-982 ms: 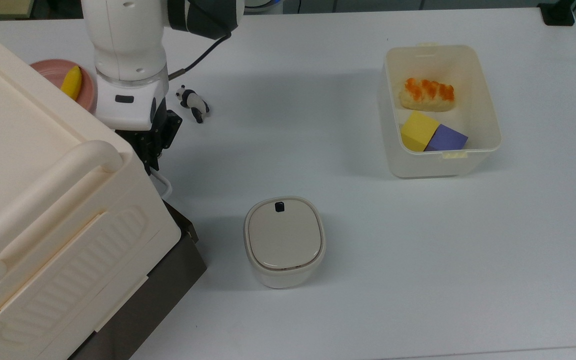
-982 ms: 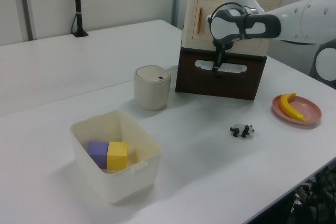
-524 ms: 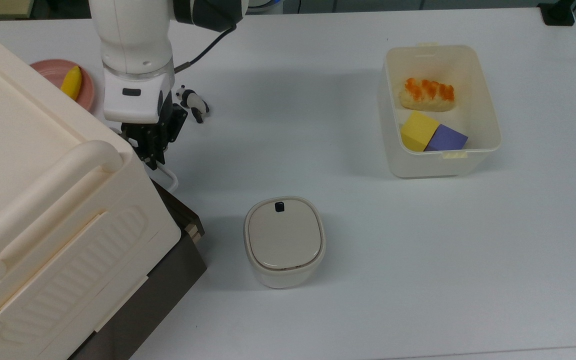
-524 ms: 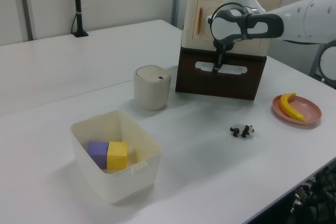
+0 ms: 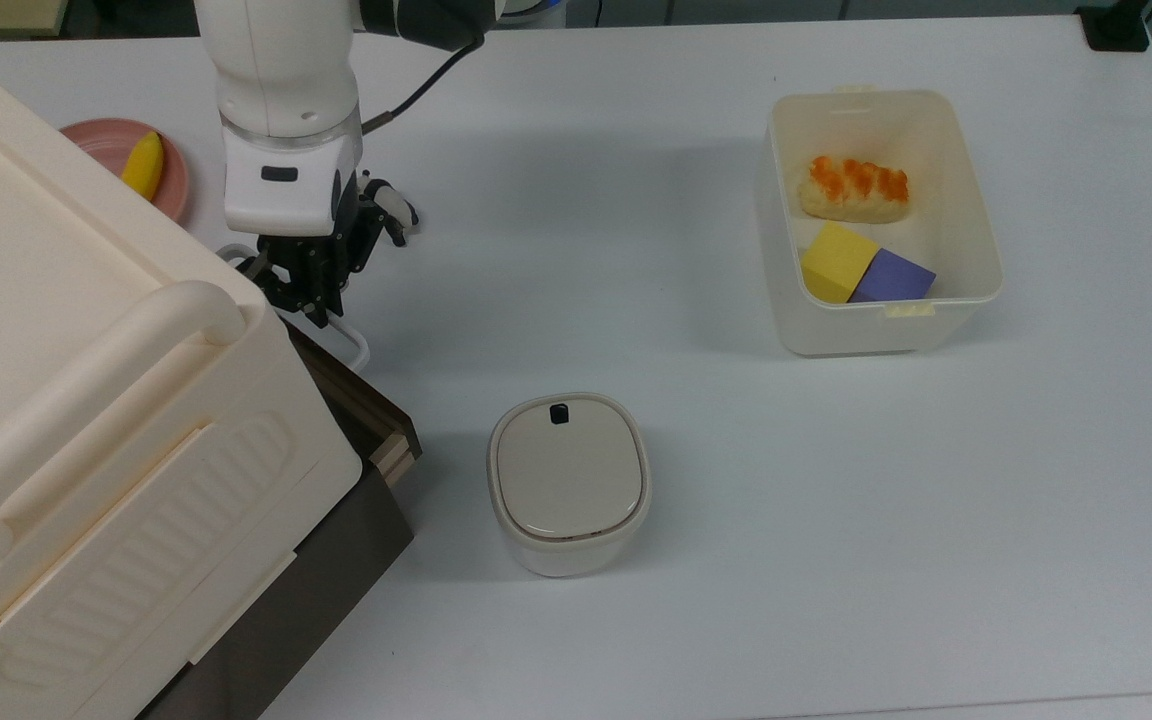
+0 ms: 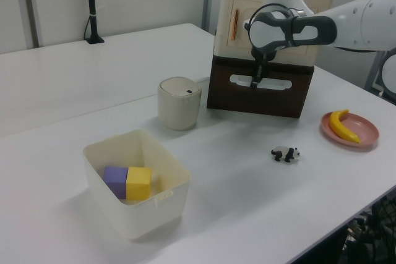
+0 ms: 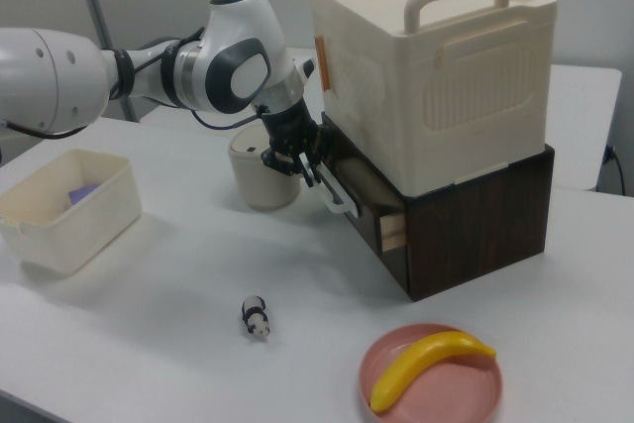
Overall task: Slide the drawer open
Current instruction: 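Pull the drawer handle outward from the wooden unit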
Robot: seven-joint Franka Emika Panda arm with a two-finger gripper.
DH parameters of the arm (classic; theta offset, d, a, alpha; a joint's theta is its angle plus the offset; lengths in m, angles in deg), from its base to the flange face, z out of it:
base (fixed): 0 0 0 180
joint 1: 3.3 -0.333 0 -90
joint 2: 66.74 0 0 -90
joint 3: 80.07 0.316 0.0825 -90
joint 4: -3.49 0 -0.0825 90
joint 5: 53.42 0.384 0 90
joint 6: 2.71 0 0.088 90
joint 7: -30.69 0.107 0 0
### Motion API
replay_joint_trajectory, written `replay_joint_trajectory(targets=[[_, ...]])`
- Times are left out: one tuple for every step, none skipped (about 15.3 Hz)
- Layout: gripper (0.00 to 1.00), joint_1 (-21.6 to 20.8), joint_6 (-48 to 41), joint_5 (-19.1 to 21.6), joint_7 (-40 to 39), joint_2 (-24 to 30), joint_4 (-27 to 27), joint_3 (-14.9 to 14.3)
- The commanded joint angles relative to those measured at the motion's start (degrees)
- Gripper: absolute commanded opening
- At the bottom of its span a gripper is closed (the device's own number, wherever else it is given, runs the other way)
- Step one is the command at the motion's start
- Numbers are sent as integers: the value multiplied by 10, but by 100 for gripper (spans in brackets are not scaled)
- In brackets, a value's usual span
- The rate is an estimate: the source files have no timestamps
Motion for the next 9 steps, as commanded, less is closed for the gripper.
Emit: replay_joint_trajectory(targets=[[6,-14,-30,-2,10,44,34,6],[5,-15,-32,-2,11,47,39,6],[6,-16,-33,-2,12,49,41,6],[6,-18,-36,-2,13,51,42,6],[6,-19,-39,-2,13,52,42,6],[6,-19,-44,-1,13,52,42,6],[6,-22,-47,-2,13,52,42,6],[6,-27,-49,-1,14,53,43,6],[6,-29,-54,-1,14,55,45,6]])
